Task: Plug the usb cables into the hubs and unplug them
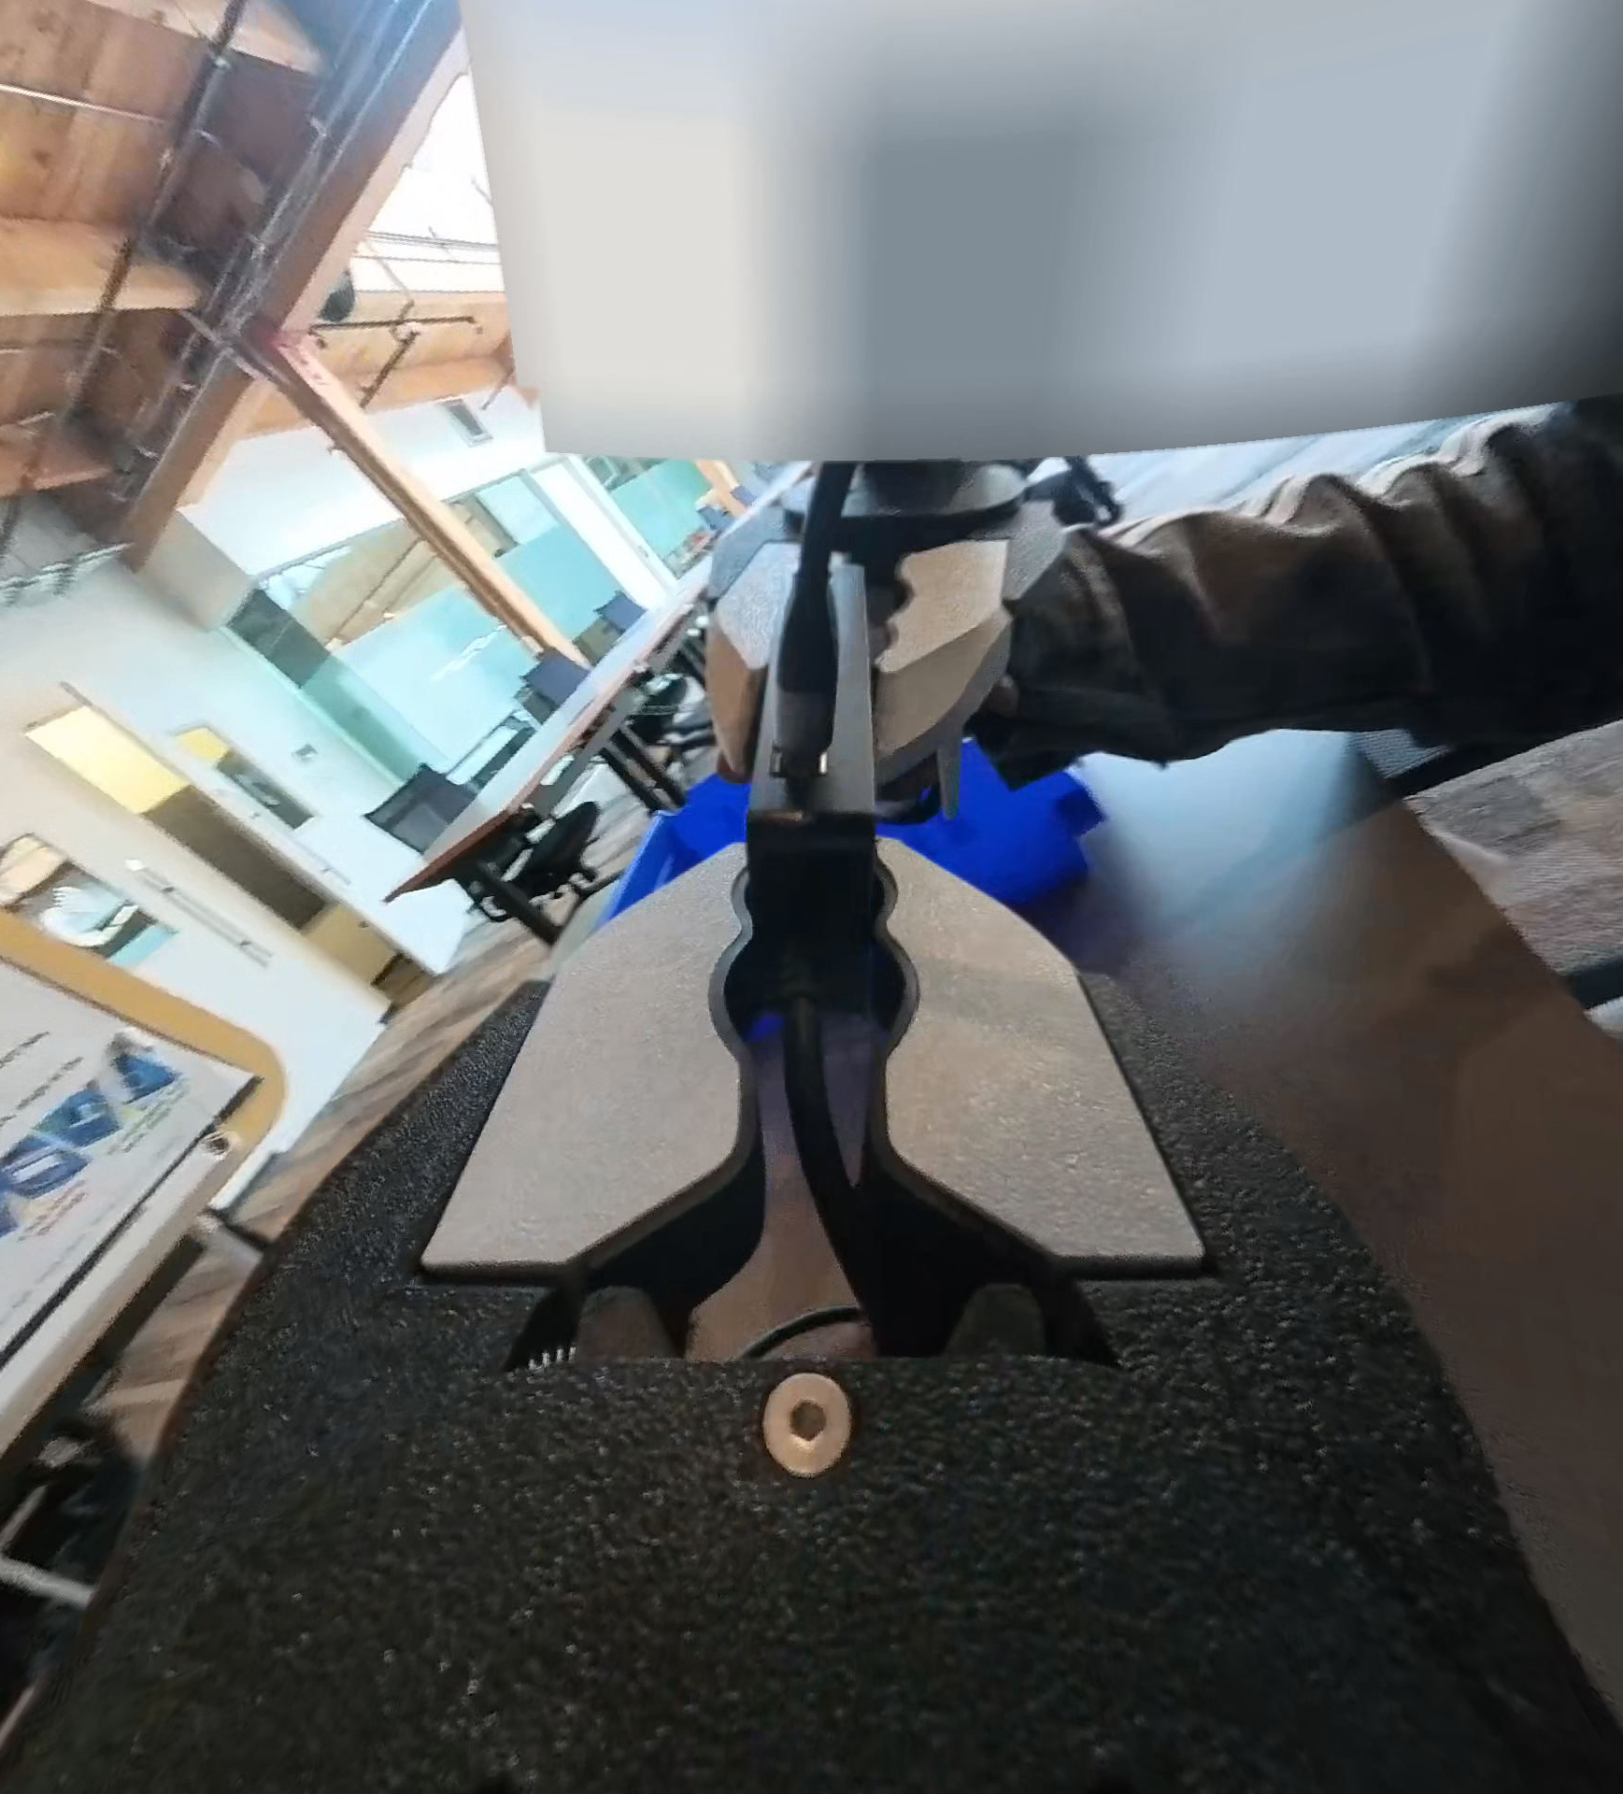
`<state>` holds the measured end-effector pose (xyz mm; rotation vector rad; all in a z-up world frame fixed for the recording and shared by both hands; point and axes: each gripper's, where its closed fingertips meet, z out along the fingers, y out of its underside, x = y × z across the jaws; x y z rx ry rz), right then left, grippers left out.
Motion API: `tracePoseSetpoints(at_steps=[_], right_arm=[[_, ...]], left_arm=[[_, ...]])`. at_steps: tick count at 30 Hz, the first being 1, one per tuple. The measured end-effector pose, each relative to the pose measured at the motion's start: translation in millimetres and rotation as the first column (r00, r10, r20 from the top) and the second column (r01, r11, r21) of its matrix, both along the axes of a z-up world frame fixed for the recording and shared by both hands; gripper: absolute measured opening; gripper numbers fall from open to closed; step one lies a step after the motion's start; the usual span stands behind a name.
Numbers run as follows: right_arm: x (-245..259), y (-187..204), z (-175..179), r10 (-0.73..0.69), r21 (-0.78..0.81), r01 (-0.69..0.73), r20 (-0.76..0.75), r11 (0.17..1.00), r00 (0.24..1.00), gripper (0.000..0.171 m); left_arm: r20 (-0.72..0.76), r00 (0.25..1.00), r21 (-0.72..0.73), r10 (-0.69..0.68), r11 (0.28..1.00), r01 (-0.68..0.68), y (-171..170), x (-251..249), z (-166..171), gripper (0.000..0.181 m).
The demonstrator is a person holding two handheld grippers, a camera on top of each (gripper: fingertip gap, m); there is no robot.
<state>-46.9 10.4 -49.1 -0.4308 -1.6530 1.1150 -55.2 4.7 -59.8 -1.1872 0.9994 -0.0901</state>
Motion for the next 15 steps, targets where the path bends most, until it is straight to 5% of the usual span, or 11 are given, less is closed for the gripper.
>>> tracePoseSetpoints(at_steps=[5,9,11,15], right_arm=[[44.4,69.7,41.6,-0.307,-0.051,0.306,-0.009,0.951,0.952,0.028],[102.8,128.4,54.9,-0.620,-0.090,0.630,0.122,0.771,0.775,0.026],[124.2,141.9,40.0,-0.662,-0.080,0.695,0.246,0.714,0.708,0.025],[162.2,149.1,-35.6,-0.631,0.176,0.660,0.546,0.730,0.552,0.023]], left_arm=[[0.050,0.942,0.109,0.333,0.935,-0.336,26.8,-64.0,7.4,0.018],[0.058,0.876,0.126,0.479,0.867,-0.483,44.2,-93.8,-12.4,0.018],[0.043,0.843,0.154,0.536,0.831,-0.535,51.6,-98.9,-21.4,0.018],[0.001,0.829,0.149,0.560,0.819,-0.554,58.2,-99.8,-37.1,0.018]])
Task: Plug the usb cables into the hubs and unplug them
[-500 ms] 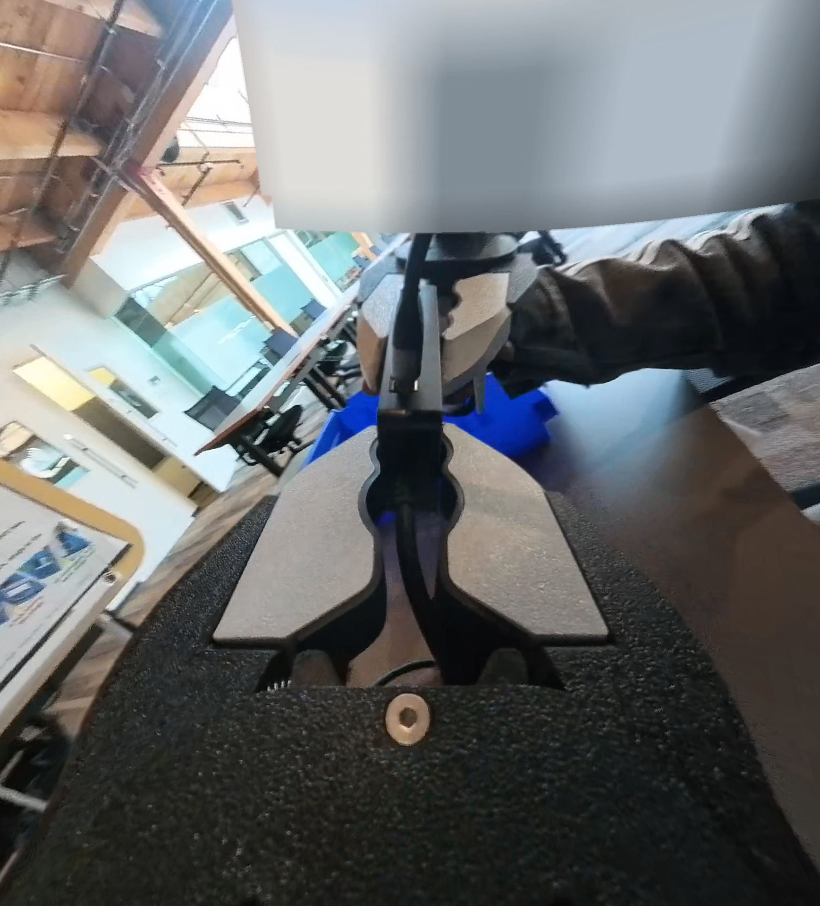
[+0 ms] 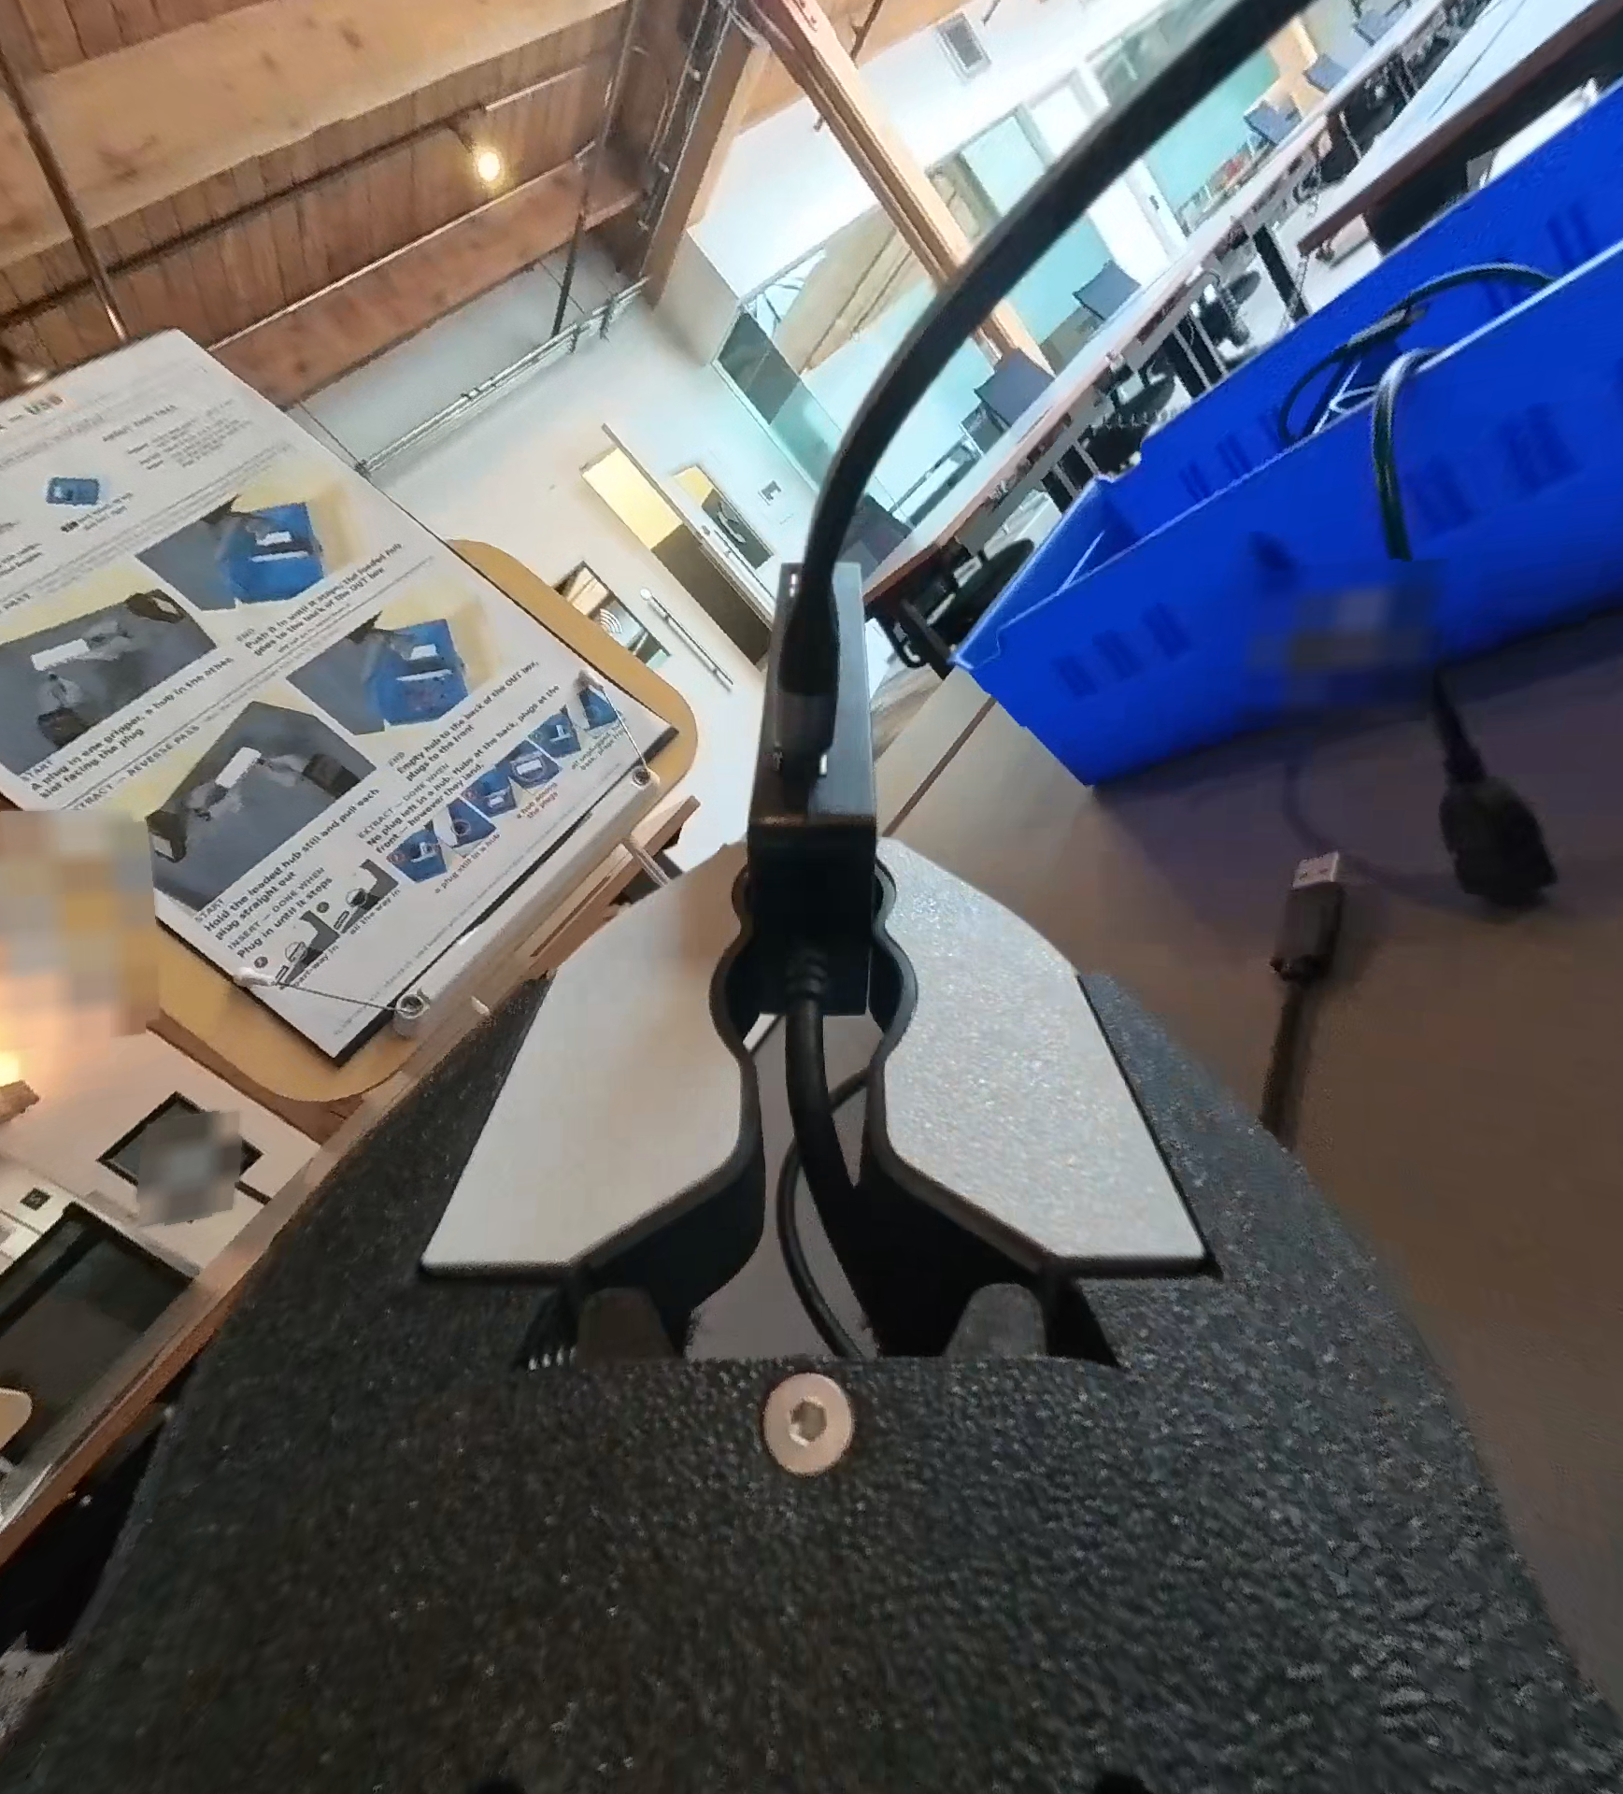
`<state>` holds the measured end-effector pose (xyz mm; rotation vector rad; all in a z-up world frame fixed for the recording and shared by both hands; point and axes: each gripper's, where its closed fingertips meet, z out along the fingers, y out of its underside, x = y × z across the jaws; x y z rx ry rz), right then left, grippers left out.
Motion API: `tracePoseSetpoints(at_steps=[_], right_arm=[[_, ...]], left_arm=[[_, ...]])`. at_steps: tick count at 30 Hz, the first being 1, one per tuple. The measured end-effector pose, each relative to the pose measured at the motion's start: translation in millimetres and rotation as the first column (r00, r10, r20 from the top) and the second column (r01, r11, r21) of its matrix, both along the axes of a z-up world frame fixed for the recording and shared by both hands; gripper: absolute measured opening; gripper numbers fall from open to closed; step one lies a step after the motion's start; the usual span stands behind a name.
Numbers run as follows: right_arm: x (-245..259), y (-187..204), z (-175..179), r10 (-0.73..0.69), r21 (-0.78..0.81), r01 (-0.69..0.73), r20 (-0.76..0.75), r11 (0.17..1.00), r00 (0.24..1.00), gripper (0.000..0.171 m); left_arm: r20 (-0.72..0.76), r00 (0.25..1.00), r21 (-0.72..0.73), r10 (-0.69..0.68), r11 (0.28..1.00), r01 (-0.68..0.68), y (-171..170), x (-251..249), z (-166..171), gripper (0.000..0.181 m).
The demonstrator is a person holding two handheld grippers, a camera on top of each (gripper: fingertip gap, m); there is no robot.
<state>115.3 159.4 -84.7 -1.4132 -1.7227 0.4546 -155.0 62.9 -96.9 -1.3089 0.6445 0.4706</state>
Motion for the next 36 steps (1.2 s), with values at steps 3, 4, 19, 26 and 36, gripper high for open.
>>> tracePoseSetpoints(at_steps=[3,4,19,26,36], right_arm=[[6.4,-1.1,-28.5,0.059,0.068,-0.072,0.178,0.995,0.982,0.026],[-2.2,-8.7,-26.1,0.105,0.085,-0.121,0.171,0.989,0.980,0.026],[-46.0,-55.9,-10.8,0.266,0.188,-0.297,0.173,0.936,0.948,0.024],[-1.8,6.8,-40.7,0.077,0.019,-0.080,0.129,0.997,0.989,0.025],[-53.4,49.5,-67.4,0.034,0.278,-0.085,0.182,0.957,0.983,0.004]], left_arm=[[0.009,1.000,-0.010,0.015,1.000,-0.015,2.2,-5.0,-4.0,0.018],[0.015,1.000,-0.015,0.017,1.000,-0.017,2.6,-6.7,-5.1,0.018],[-0.001,1.000,-0.001,0.011,1.000,-0.011,-2.4,-8.2,-2.9,0.018],[-0.012,1.000,-0.008,-0.013,1.000,0.013,-1.0,-1.1,-5.5,0.018],[-0.009,1.000,-0.021,0.015,1.000,-0.015,0.6,-9.5,-9.3,0.018]])
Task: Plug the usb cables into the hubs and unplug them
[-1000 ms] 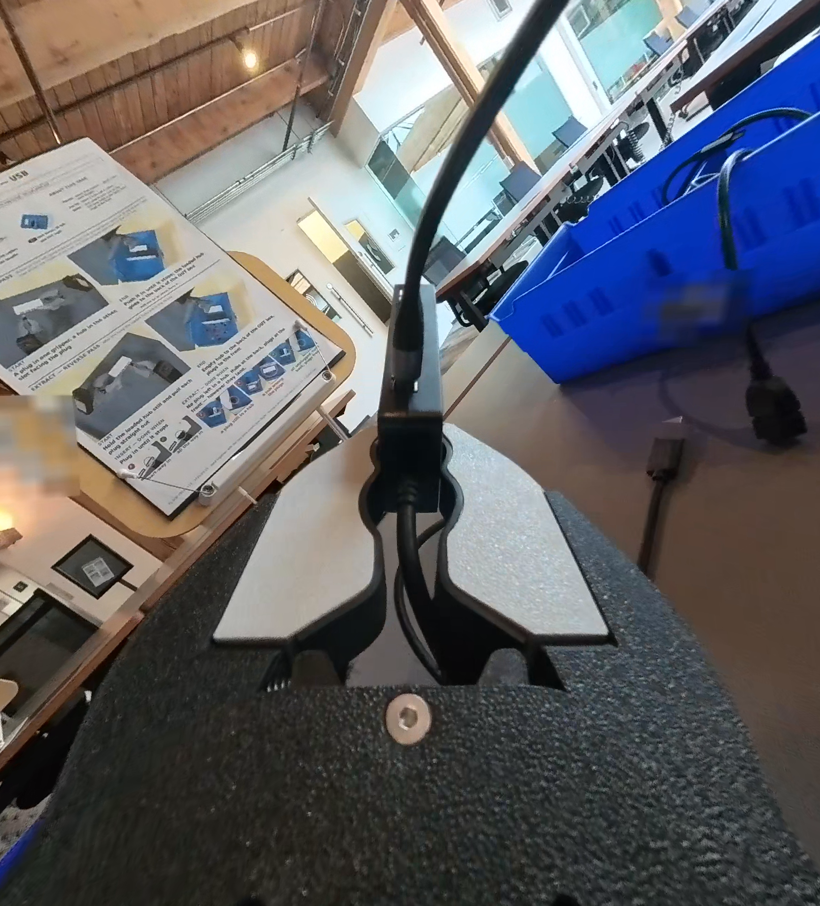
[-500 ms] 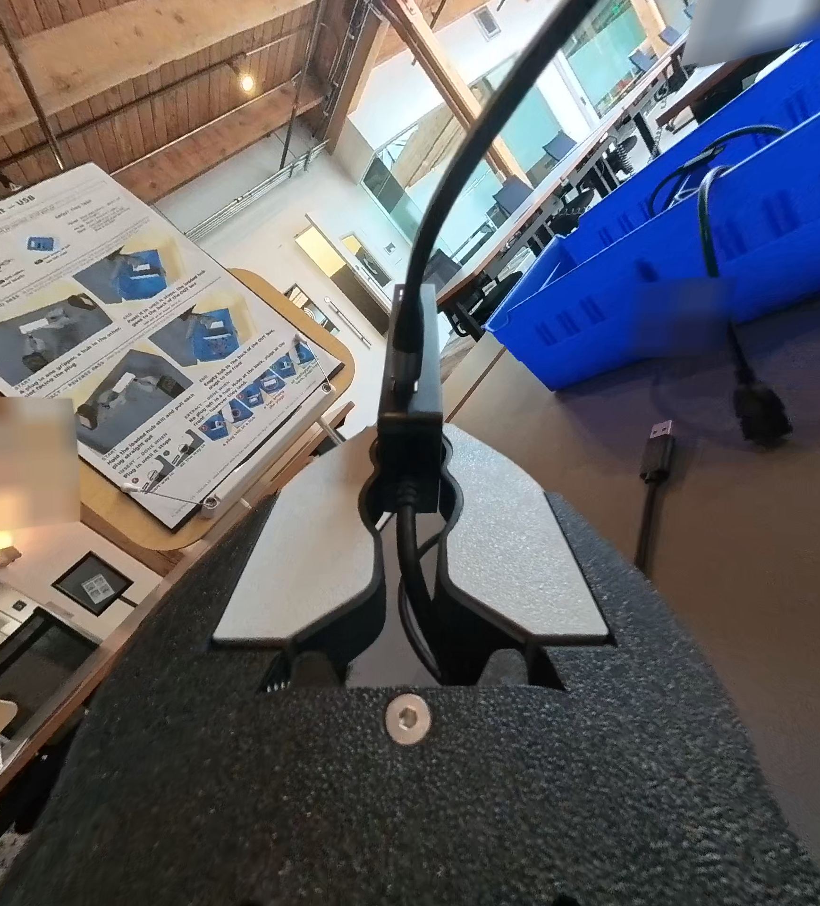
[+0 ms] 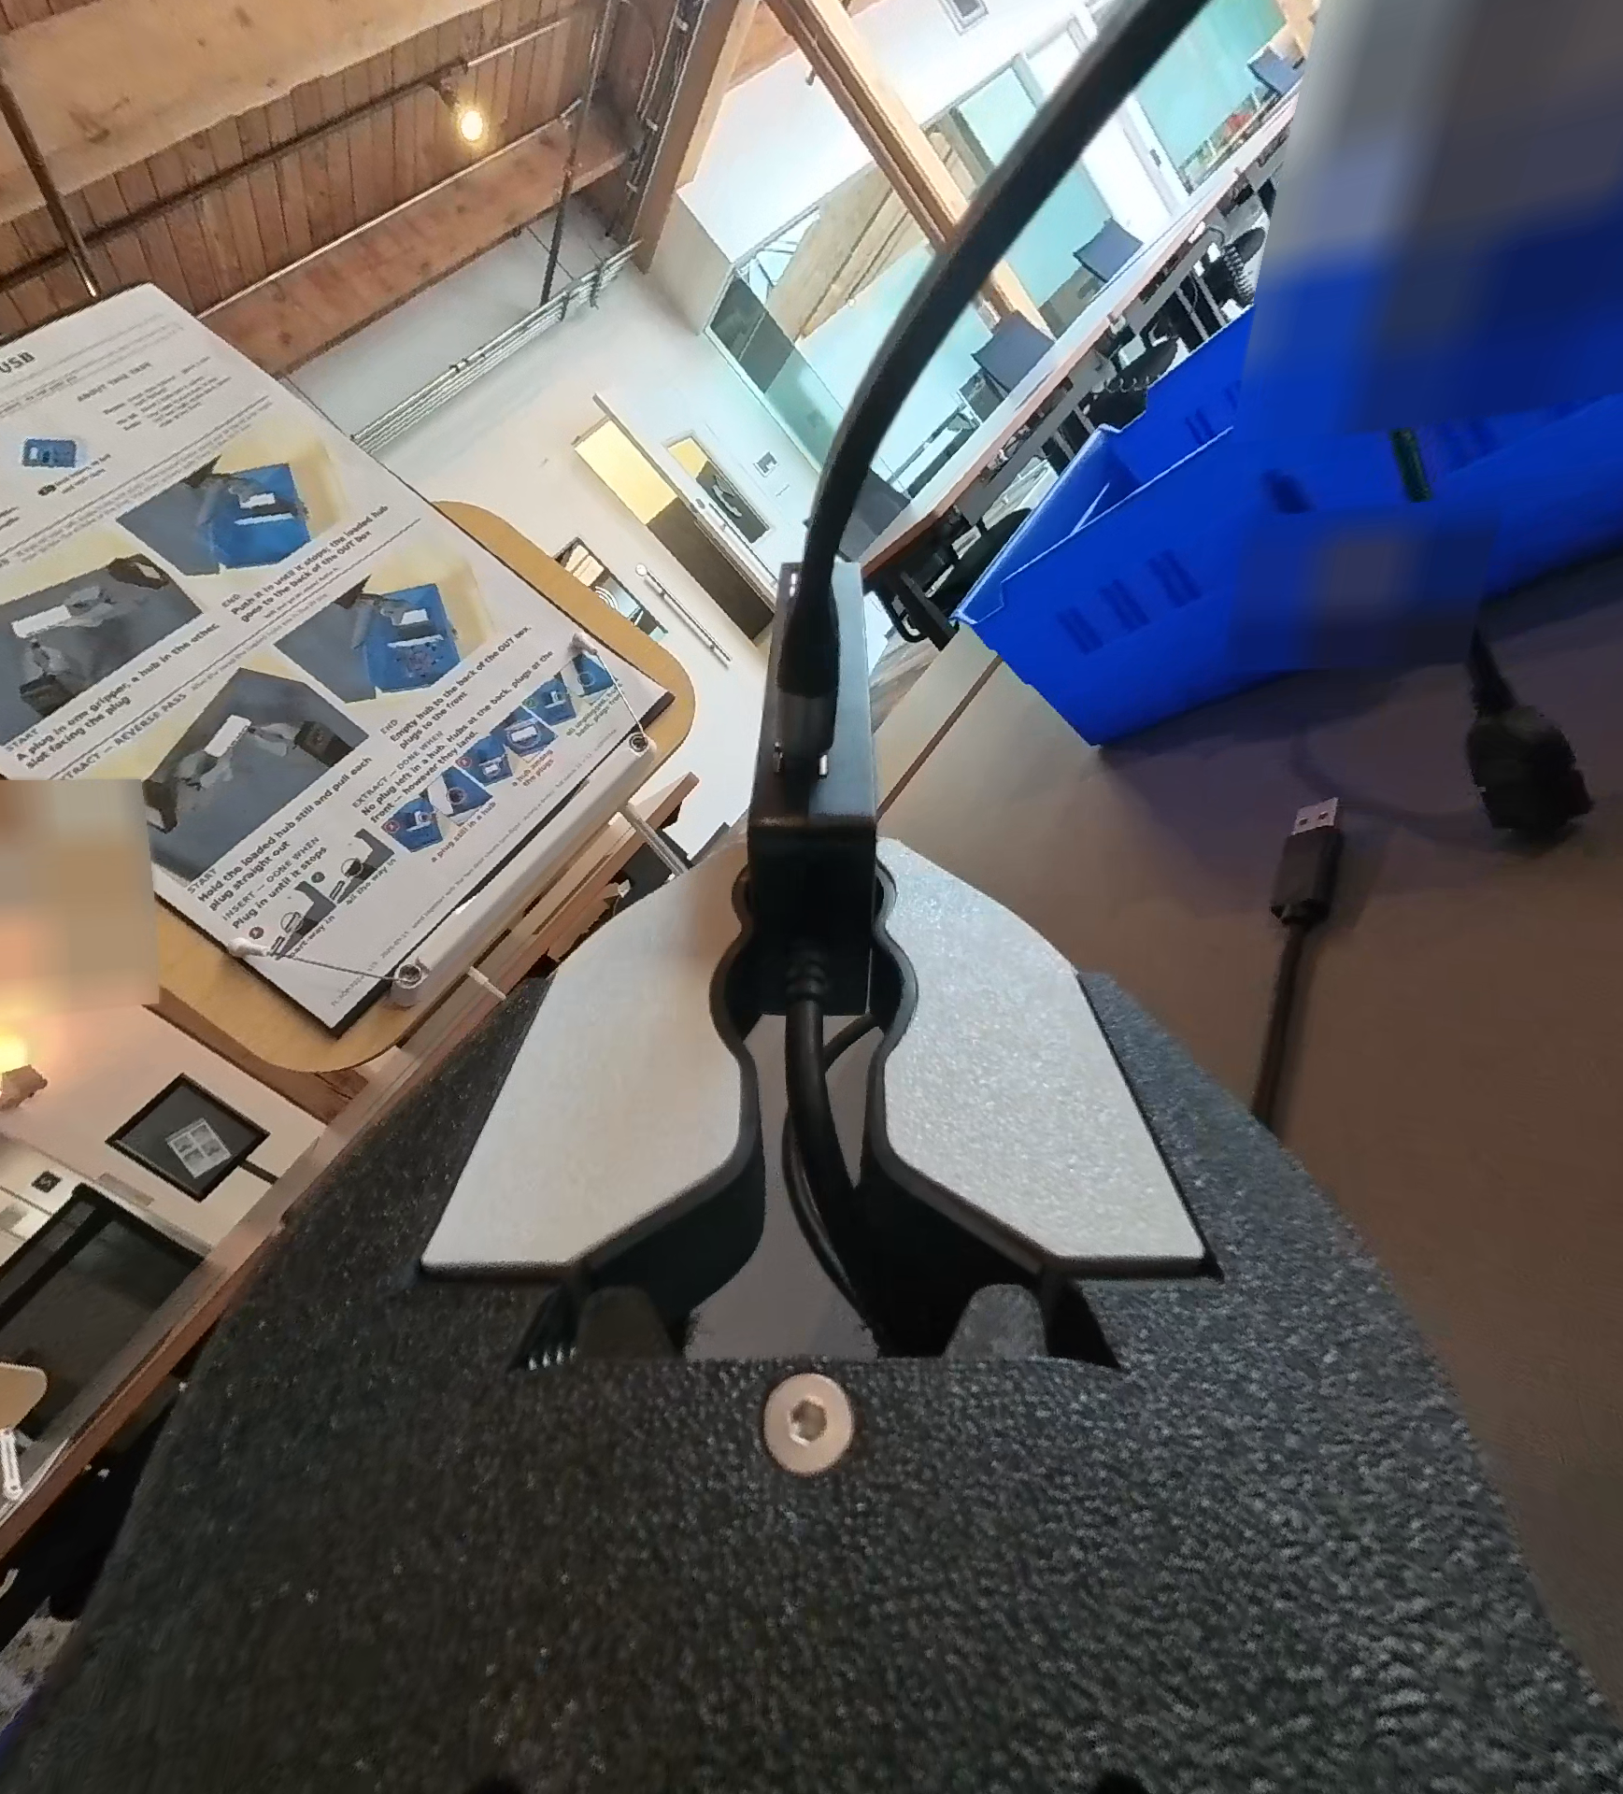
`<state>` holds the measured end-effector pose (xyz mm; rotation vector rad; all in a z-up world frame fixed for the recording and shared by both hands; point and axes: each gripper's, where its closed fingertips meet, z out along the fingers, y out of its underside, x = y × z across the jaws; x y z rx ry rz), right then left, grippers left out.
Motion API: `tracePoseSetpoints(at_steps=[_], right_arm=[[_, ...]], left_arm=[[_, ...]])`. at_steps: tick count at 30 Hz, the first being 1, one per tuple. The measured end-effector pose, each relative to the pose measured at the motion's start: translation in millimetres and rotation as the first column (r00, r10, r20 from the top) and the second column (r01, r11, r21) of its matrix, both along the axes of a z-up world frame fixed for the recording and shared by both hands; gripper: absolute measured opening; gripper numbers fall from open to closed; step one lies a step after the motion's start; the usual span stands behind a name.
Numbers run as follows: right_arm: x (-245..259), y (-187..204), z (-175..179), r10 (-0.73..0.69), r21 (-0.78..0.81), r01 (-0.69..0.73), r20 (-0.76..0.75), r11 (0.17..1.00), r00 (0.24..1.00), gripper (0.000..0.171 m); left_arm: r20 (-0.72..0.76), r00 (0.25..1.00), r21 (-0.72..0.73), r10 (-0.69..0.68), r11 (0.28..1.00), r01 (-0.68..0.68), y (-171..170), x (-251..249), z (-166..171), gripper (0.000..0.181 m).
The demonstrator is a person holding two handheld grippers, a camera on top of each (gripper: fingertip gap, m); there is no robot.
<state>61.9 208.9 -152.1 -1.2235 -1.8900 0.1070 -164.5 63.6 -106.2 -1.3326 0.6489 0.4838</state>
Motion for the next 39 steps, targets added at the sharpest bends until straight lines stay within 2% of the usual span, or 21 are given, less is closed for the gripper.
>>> tracePoseSetpoints(at_steps=[2,4,6,8,10,12,18,19,20,22,24,26,27,29,32,34,36,39], right_arm=[[-17.1,-15.6,40.6,0.135,0.146,-0.108,-0.191,0.983,0.972,0.003],[-26.7,-48.0,87.4,0.304,0.305,-0.200,-0.346,0.931,0.888,0.004],[-31.3,-80.6,117.3,0.413,0.424,-0.240,-0.383,0.873,0.826,0.004],[-39.1,-119.5,126.9,0.535,0.479,-0.341,-0.356,0.809,0.766,0.004],[-49.9,-154.9,122.4,0.642,0.467,-0.471,-0.333,0.748,0.690,0.004],[-63.9,-173.9,105.6,0.699,0.421,-0.568,-0.296,0.707,0.651,0.004],[-104.9,-181.3,49.3,0.751,0.270,-0.705,-0.135,0.656,0.646,0.004],[-109.4,-180.7,43.7,0.754,0.235,-0.720,-0.107,0.653,0.648,0.007],[-113.3,-178.8,40.0,0.748,0.194,-0.725,-0.088,0.660,0.658,0.019],[-119.7,-172.2,45.6,0.708,0.109,-0.699,-0.111,0.707,0.698,0.035],[-121.5,-164.7,61.0,0.620,-0.019,-0.635,-0.194,0.772,0.760,0.037],[-123.3,-151.1,75.0,0.430,-0.175,-0.483,-0.270,0.858,0.862,0.029],[-121.6,-147.3,75.0,0.315,-0.297,-0.390,-0.270,0.872,0.910,0.032],[-118.0,-145.5,68.7,0.112,-0.500,-0.216,-0.230,0.838,0.967,0.037],[-115.4,-145.1,46.1,-0.051,-0.602,-0.063,-0.170,0.796,0.984,0.033],[-119.8,-140.3,29.6,-0.182,-0.665,0.030,-0.161,0.746,0.970,0.029],[-127.7,-138.1,14.1,-0.301,-0.761,0.073,-0.164,0.645,0.939,0.030],[-133.2,-121.6,-22.5,-0.466,-0.821,0.196,-0.095,0.537,0.880,0.050]], left_arm=[[0.015,1.000,0.007,0.009,1.000,-0.009,-0.6,-2.6,1.8,0.018],[0.040,0.999,0.017,0.028,0.999,-0.029,-1.1,-7.9,4.9,0.018],[0.085,0.996,0.028,0.037,0.999,-0.040,-2.3,-13.7,8.6,0.018],[0.136,0.990,0.041,0.038,0.998,-0.044,-4.0,-19.1,13.2,0.018],[0.179,0.983,0.057,0.035,0.997,-0.046,-6.2,-23.9,17.5,0.018],[0.212,0.977,0.068,0.033,0.997,-0.048,-8.4,-28.3,21.0,0.018],[0.239,0.970,0.075,0.042,0.995,-0.062,-11.1,-35.7,24.3,0.018],[0.236,0.971,0.075,0.043,0.995,-0.063,-11.1,-35.6,24.3,0.018],[0.236,0.971,0.073,0.042,0.995,-0.061,-10.9,-35.5,24.2,0.018],[0.240,0.970,0.070,0.043,0.996,-0.062,-10.7,-36.1,23.6,0.018],[0.239,0.970,0.070,0.043,0.996,-0.062,-10.9,-36.5,23.5,0.018],[0.243,0.969,0.069,0.042,0.996,-0.061,-11.0,-37.0,23.4,0.018],[0.244,0.969,0.068,0.043,0.996,-0.061,-11.0,-37.2,23.4,0.018],[0.233,0.972,0.070,0.041,0.996,-0.059,-11.0,-35.8,24.2,0.018],[0.229,0.973,0.075,0.026,0.996,-0.044,-11.4,-31.4,25.8,0.018],[0.221,0.975,0.077,0.023,0.996,-0.041,-11.9,-29.8,26.4,0.018],[0.218,0.976,0.079,0.023,0.996,-0.041,-12.4,-29.5,26.7,0.018],[0.213,0.977,0.080,0.023,0.996,-0.041,-13.2,-29.3,27.2,0.018]])
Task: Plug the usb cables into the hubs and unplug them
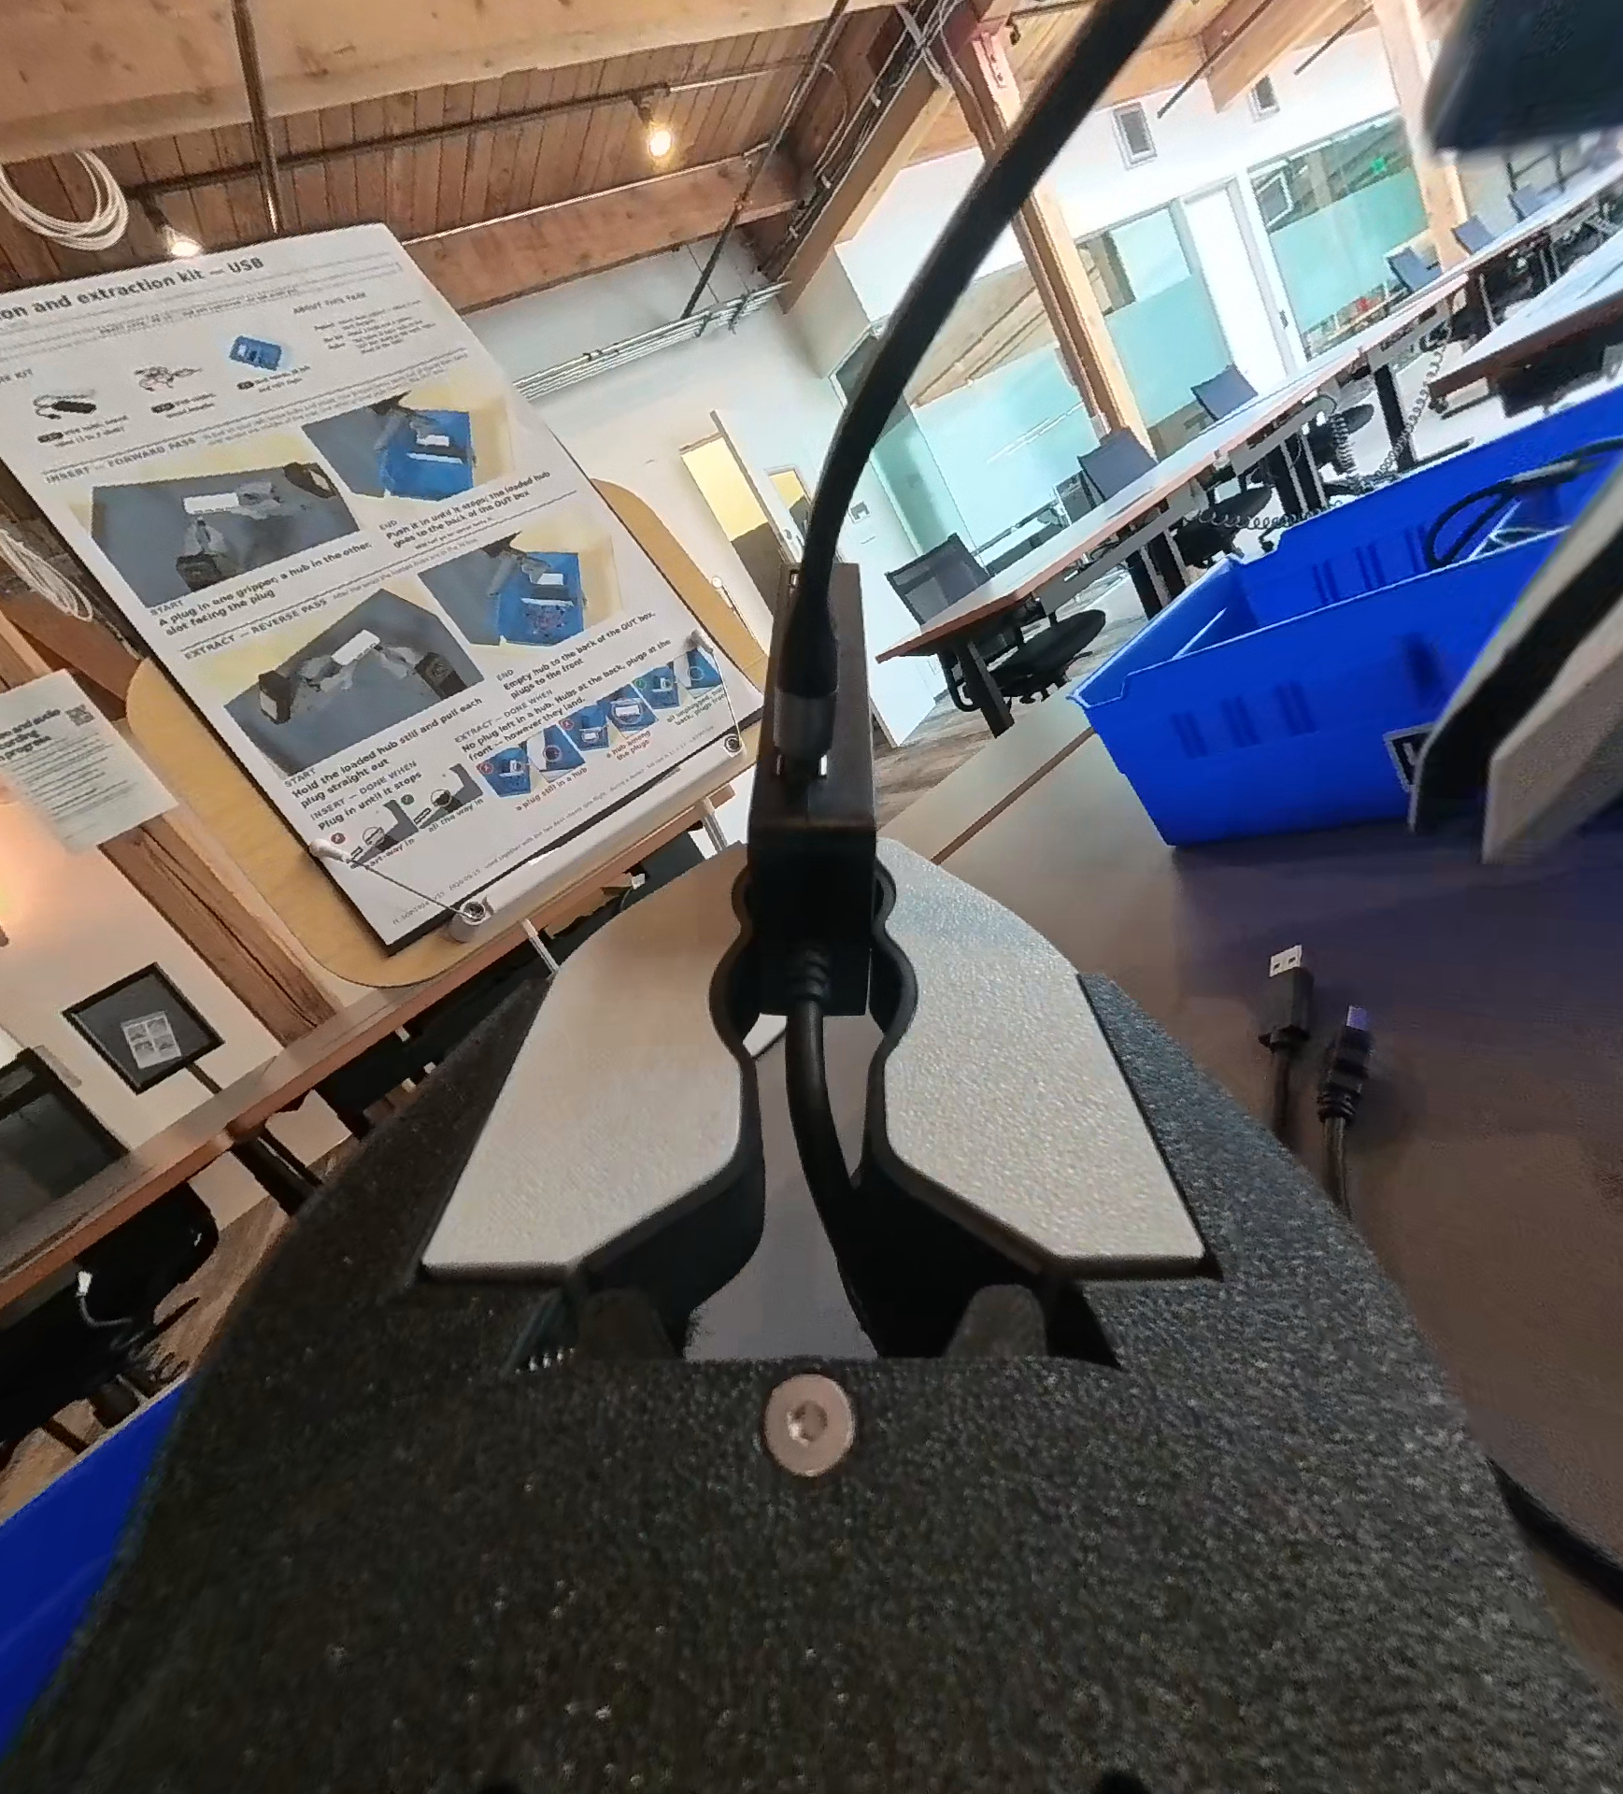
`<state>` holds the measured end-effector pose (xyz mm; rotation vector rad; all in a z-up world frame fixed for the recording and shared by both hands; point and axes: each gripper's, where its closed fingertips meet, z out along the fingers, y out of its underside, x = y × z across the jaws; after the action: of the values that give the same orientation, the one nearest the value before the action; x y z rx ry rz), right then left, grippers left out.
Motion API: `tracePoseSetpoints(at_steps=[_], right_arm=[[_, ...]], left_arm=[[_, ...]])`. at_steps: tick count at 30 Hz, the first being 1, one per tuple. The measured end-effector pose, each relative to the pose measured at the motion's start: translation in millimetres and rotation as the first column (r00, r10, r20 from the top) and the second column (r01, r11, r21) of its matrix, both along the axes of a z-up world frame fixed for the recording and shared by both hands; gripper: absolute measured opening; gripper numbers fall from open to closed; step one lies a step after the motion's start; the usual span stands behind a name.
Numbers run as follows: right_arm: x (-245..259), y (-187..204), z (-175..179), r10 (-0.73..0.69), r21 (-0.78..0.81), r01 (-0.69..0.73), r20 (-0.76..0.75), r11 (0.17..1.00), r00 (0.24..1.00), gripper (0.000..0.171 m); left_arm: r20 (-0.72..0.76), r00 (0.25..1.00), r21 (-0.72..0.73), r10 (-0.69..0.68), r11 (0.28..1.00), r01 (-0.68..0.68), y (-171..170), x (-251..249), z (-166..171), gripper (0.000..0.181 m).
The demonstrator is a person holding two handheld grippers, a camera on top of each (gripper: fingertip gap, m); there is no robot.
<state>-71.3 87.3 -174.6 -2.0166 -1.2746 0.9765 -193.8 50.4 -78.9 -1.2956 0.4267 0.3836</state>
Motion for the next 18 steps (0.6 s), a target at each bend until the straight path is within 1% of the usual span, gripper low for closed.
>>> tracePoseSetpoints(at_steps=[3,4,5,7,8,10,13,15,16,18], right_arm=[[-6.9,8.1,-26.8,-0.097,-0.095,0.098,0.022,0.991,0.995,0.063],[-8.4,11.0,-34.6,-0.120,-0.098,0.124,0.046,0.987,0.992,0.065],[-11.2,11.1,-40.1,-0.130,-0.100,0.136,0.065,0.986,0.989,0.063],[-18.3,6.9,-50.5,-0.129,-0.064,0.138,0.119,0.988,0.984,0.063],[-21.4,5.9,-57.3,-0.129,-0.021,0.135,0.163,0.991,0.978,0.065],[-32.0,7.1,-61.8,-0.142,0.049,0.135,0.192,0.990,0.971,0.067],[-47.3,10.5,-61.9,-0.148,0.048,0.141,0.179,0.989,0.973,0.062],[-52.2,11.1,-59.8,-0.145,-0.015,0.149,0.148,0.989,0.978,0.058],[-52.6,14.1,-59.2,-0.156,-0.033,0.162,0.140,0.986,0.978,0.052],[-51.9,23.1,-62.3,-0.172,-0.012,0.177,0.167,0.984,0.971,0.028]], left_arm=[[-0.003,1.000,0.005,-0.005,1.000,0.005,-1.1,1.1,1.2,0.018],[-0.003,1.000,0.006,-0.006,1.000,0.006,-1.4,1.2,1.7,0.018],[-0.003,1.000,0.008,-0.008,1.000,0.008,-1.6,1.5,2.4,0.018],[-0.003,1.000,0.011,-0.013,1.000,0.014,-1.8,2.7,3.2,0.018],[-0.005,1.000,0.010,-0.015,1.000,0.015,-1.5,3.5,3.0,0.018],[-0.013,1.000,0.007,-0.016,1.000,0.016,-1.0,4.8,2.4,0.018],[-0.017,1.000,0.004,-0.017,1.000,0.017,-0.8,5.3,1.5,0.018],[-0.018,1.000,0.001,-0.014,1.000,0.014,-0.5,4.3,1.2,0.018],[-0.018,1.000,0.002,-0.012,1.000,0.012,-0.6,3.8,1.4,0.018],[-0.013,1.000,0.003,-0.017,1.000,0.017,-0.3,4.7,2.1,0.018]])
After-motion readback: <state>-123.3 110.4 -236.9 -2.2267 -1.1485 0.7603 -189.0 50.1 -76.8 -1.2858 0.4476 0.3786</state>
